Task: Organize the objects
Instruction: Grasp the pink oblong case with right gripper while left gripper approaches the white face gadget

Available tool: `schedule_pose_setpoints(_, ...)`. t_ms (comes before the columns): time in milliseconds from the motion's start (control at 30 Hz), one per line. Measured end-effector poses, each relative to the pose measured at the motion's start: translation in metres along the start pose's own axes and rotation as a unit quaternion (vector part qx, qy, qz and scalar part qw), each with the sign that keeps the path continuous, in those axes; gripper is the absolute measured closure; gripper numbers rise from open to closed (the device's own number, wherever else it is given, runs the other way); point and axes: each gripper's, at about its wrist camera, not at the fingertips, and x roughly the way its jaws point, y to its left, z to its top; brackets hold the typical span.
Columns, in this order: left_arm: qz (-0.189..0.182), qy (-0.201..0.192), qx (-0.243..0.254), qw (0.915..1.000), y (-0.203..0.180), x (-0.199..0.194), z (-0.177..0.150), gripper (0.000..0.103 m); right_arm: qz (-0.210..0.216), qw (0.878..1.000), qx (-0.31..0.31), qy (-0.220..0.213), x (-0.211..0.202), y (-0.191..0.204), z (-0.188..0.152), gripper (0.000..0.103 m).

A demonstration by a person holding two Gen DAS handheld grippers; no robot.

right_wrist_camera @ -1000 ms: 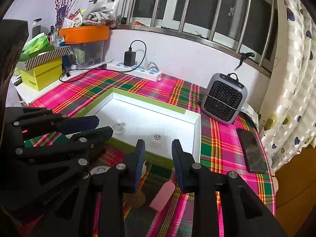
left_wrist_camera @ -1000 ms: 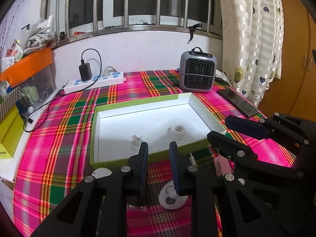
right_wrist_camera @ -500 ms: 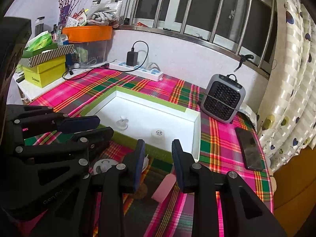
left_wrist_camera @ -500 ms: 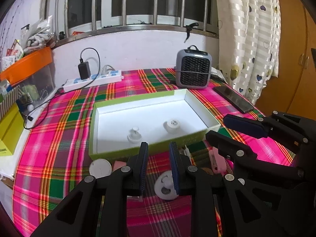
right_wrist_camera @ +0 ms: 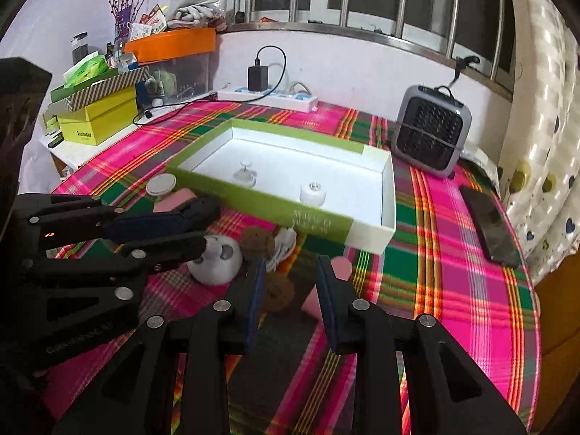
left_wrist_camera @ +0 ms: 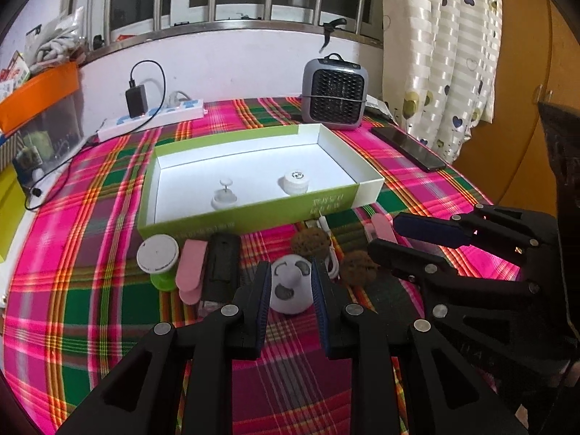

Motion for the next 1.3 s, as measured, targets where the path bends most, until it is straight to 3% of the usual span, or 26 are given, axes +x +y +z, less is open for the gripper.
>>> schedule_pose_setpoints(267,-0.013,0.006,-0.003,0.9999,0.005,0.003,-0.006,0.076,0.016,0.999,0.029,0.013,0.004,-0.014,-0.009,0.073)
schedule_pose_setpoints(367,-0.016,0.007,-0.004,0.9998,0.006,0.004,-0.007,0.075,0.022,0.999,0.037,0.016,0.005,-0.017,-0.011,0.061)
schedule_pose_setpoints(433,-0.018,0.009,-0.003,0.9998,0.006,0.005,-0.007,0.074,0.028,0.999,0.042,0.017,0.005,-0.018,-0.012,0.06)
schedule_pose_setpoints(800,-0.026,0.017,-0.004,0.9995,0.006,0.017,-0.004,0.07,0.028,0.994,0.104,0.031,0.018,-0.039,-0.012,0.059)
schedule_pose_setpoints(1067,-0.029,0.025,-0.005,0.9993,0.008,0.025,-0.001,0.07,0.024,0.994,0.104,0.036,0.027,-0.041,-0.006,0.06)
schedule_pose_setpoints(1167,-0.028,0.026,-0.007,0.9992,0.009,0.028,0.001,0.07,0.021,0.993,0.103,0.044,0.03,-0.044,-0.008,0.067)
schedule_pose_setpoints(1300,-0.03,0.035,-0.01,0.9989,0.01,0.034,0.004,0.067,0.03,0.994,0.098,0.046,0.03,-0.045,-0.009,0.069)
